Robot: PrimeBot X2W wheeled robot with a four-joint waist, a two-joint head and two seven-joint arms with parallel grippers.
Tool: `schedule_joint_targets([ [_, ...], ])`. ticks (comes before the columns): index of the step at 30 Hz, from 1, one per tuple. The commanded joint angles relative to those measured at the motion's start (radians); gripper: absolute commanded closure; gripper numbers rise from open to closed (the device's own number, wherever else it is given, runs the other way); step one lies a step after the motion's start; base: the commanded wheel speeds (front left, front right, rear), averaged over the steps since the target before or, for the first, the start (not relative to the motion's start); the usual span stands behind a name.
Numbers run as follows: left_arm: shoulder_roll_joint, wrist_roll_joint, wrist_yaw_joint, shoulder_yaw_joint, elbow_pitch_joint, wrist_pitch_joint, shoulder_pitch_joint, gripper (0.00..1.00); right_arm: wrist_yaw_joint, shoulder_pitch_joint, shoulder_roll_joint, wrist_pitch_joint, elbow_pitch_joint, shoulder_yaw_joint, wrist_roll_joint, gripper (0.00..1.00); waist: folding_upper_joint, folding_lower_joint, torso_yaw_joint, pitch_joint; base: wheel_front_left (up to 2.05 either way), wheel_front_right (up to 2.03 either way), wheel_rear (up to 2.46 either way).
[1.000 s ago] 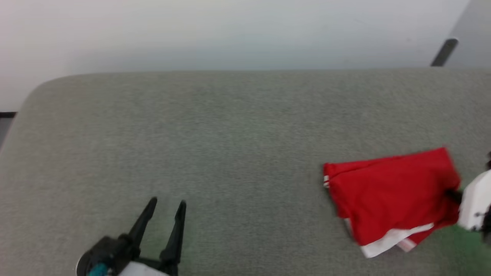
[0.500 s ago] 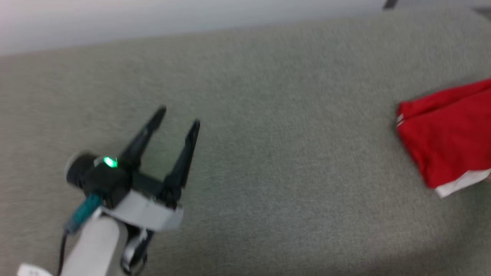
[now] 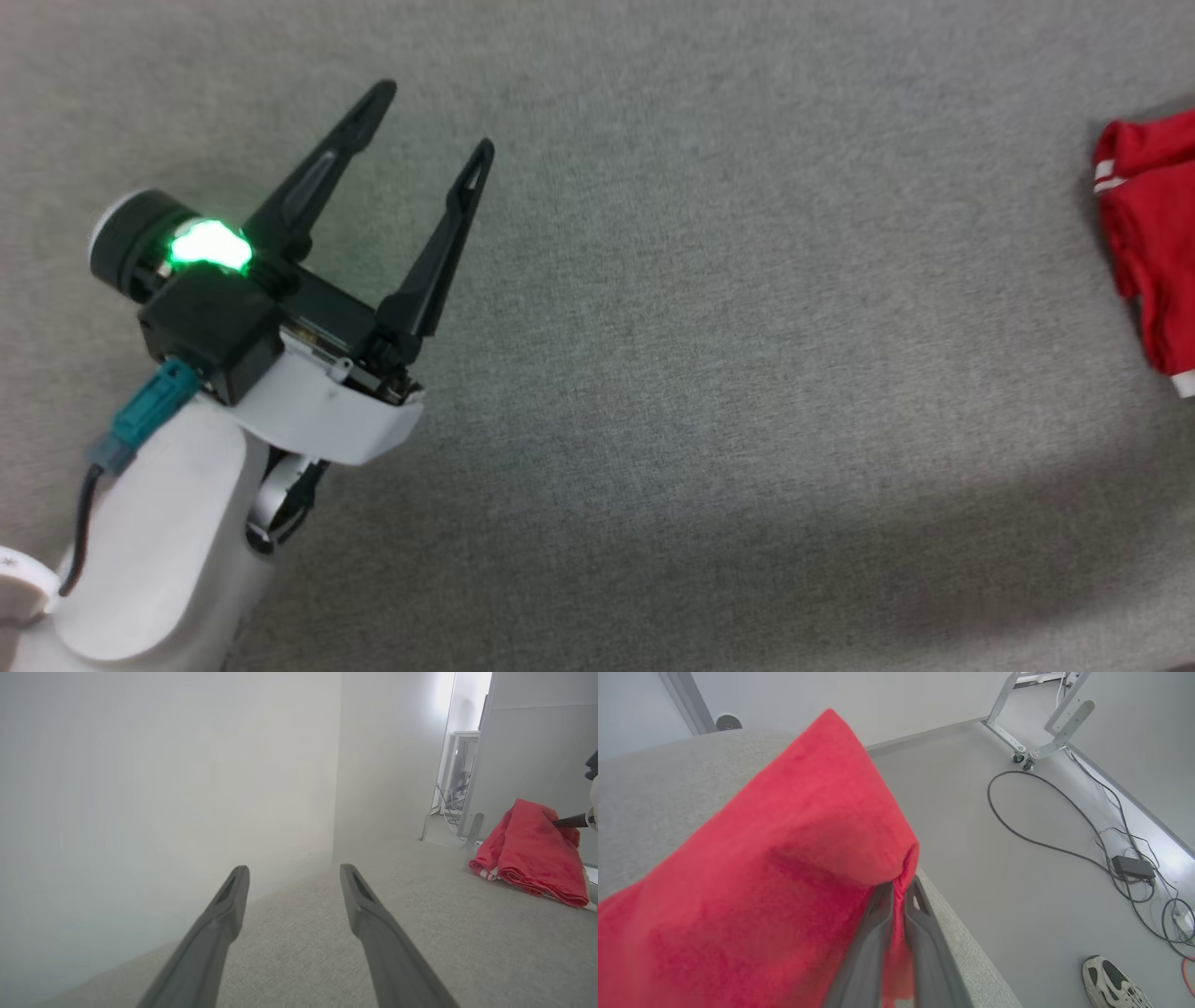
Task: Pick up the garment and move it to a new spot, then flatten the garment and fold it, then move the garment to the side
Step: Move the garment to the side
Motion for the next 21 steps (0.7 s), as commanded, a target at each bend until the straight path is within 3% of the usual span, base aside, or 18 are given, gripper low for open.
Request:
schedule_joint_targets([
  [1,0.011,-0.008,0.001,-0.009,-0.003,0.001,-0.018,0.0,-0.001,-0.035,0.013,-0.032,0.038,-0.021,-0.04,1.0,-0.0001,0.0,-0.008,0.062,0.0,0.0,0.0],
  [8,0.024,-0.019,0.001,-0.011,0.014,0.001,-0.009,0.0,-0.001,-0.104,0.031,-0.103,0.165,-0.084,-0.168,1.0,-0.0001,0.0,-0.002,0.085,0.0,0.0,0.0],
  [9,0.023,-0.018,0.001,-0.009,0.016,0.001,-0.007,0.0,-0.001,-0.113,0.032,-0.109,0.181,-0.092,-0.182,0.92,-0.0001,0.0,-0.001,0.085,0.0,0.0,0.0],
  [11,0.016,-0.021,0.001,-0.003,0.023,0.001,0.001,0.0,-0.001,-0.127,0.03,-0.122,0.209,-0.109,-0.207,0.18,-0.0001,0.0,0.003,0.079,0.0,0.0,0.0],
  [12,0.01,-0.023,0.001,-0.002,0.028,0.001,0.007,0.0,-0.001,-0.127,0.028,-0.127,0.223,-0.115,-0.22,0.0,-0.0001,0.0,0.005,0.072,0.0,0.0,0.0],
  [21,-0.064,-0.029,0.001,0.023,0.07,0.001,0.086,0.0,-0.001,-0.125,0.02,-0.164,0.272,-0.041,-0.288,0.0,-0.0001,0.0,0.039,-0.045,0.0,0.0,0.0],
])
